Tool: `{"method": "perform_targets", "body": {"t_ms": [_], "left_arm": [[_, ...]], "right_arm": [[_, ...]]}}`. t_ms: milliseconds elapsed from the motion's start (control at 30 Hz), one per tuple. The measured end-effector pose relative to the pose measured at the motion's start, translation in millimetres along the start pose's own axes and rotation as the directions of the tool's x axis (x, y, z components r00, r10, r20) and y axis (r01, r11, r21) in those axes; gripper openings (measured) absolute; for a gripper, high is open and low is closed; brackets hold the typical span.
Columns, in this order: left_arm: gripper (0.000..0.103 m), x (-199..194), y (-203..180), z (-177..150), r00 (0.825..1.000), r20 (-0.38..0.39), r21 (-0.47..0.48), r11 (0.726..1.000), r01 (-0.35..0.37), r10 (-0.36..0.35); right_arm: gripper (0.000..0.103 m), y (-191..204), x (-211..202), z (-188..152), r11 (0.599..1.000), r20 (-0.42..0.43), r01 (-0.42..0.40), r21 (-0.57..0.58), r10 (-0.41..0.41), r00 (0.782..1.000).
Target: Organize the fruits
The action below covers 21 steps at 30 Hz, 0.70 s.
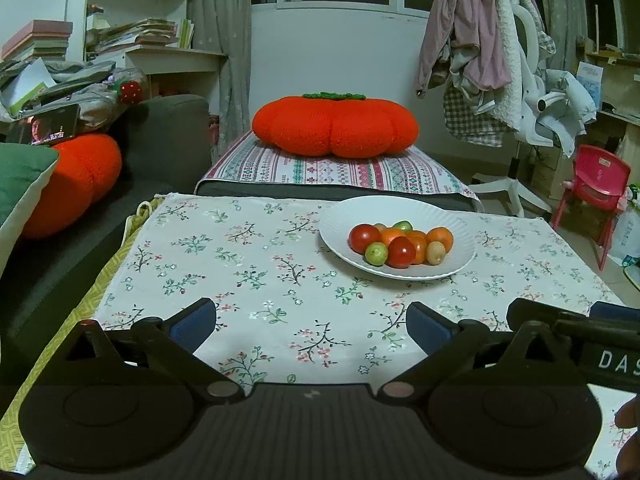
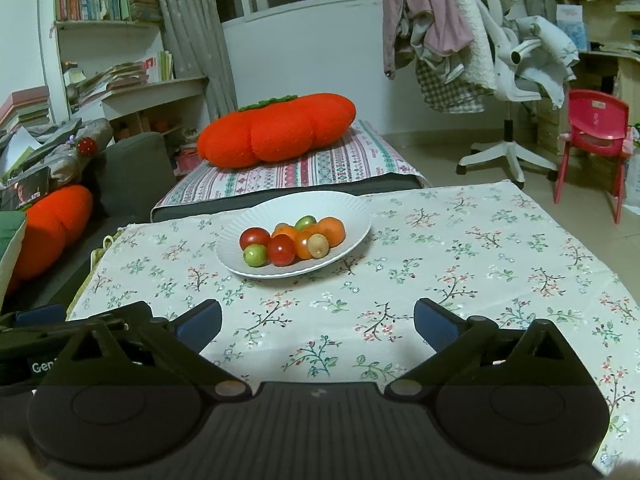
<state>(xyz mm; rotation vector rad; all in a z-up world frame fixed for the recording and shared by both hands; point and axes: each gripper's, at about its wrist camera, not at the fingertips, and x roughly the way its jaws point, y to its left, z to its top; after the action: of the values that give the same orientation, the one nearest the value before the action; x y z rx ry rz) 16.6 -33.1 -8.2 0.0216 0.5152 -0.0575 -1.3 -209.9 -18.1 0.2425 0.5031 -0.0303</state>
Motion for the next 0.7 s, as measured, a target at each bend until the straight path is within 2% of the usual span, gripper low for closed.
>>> {"method": "perform_targets", "body": {"t_ms": [700], "left_arm": [[0.09, 3.6, 2.2, -1.1, 1.0, -0.011, -0.007, 1.0, 0.021, -0.022]], "right_arm": [[0.102, 0.0, 2.0, -0.4, 1.0, -0.013, -0.005, 0.004, 0.005, 1.0]]}}
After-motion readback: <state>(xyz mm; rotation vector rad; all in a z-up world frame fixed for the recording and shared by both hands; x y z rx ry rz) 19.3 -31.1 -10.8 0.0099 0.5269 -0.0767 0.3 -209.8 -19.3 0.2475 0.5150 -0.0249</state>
